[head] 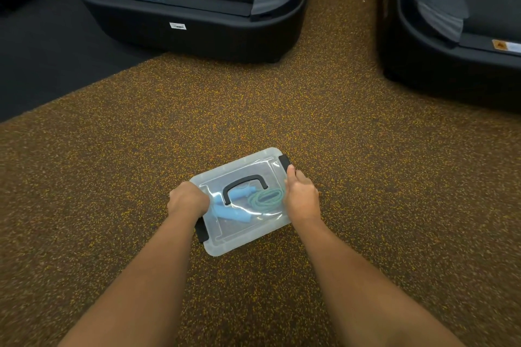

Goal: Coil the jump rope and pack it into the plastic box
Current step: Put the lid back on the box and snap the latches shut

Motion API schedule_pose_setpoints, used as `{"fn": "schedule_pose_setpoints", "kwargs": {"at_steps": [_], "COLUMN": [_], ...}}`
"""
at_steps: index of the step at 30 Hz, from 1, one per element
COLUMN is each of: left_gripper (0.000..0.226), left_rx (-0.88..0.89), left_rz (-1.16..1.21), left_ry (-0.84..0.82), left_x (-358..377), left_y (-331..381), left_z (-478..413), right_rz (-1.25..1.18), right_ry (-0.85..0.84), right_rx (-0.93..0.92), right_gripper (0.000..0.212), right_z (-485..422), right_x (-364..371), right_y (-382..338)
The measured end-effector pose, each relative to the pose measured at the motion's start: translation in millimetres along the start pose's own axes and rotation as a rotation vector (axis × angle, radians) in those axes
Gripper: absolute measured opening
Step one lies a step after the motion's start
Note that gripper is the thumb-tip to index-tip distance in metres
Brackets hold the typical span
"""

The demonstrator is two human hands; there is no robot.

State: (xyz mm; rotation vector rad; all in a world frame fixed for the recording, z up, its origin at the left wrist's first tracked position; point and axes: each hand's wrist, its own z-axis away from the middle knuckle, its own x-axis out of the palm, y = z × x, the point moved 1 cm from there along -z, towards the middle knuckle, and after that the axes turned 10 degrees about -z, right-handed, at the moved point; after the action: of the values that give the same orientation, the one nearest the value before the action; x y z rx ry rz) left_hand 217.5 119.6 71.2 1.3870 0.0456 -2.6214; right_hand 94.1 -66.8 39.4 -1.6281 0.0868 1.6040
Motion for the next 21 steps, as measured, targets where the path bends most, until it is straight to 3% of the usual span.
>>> {"fn": "schedule_pose_setpoints", "kwargs": {"at_steps": [8,13,18,21], "left_gripper": [0.031,0.029,0.066,0.069], "left_rx": [-0.023,-0.039,-0.053,-0.045], "left_rz": [0.065,0.198,0.435,0.487], "left_ry": [-0.007,-0.008,-0.116,-0.117], "left_x": [-1,-1,2,5], "left_y": [-2,-10,-19,-20], "left_z": [-1,-6,-11,-13], "right_rz": [0.000,-0.085,-0.205,-0.345], "right_ry": [-0.036,-0.006,0.056,0.110], "right_rx": [-0.010,0.033,0.209,0.404], "right_gripper": [0.068,0.064,0.053,0.057], "right_z": [6,9,26,34], "right_x": [0,0,2,2], "right_y": [-1,1,5,3]}}
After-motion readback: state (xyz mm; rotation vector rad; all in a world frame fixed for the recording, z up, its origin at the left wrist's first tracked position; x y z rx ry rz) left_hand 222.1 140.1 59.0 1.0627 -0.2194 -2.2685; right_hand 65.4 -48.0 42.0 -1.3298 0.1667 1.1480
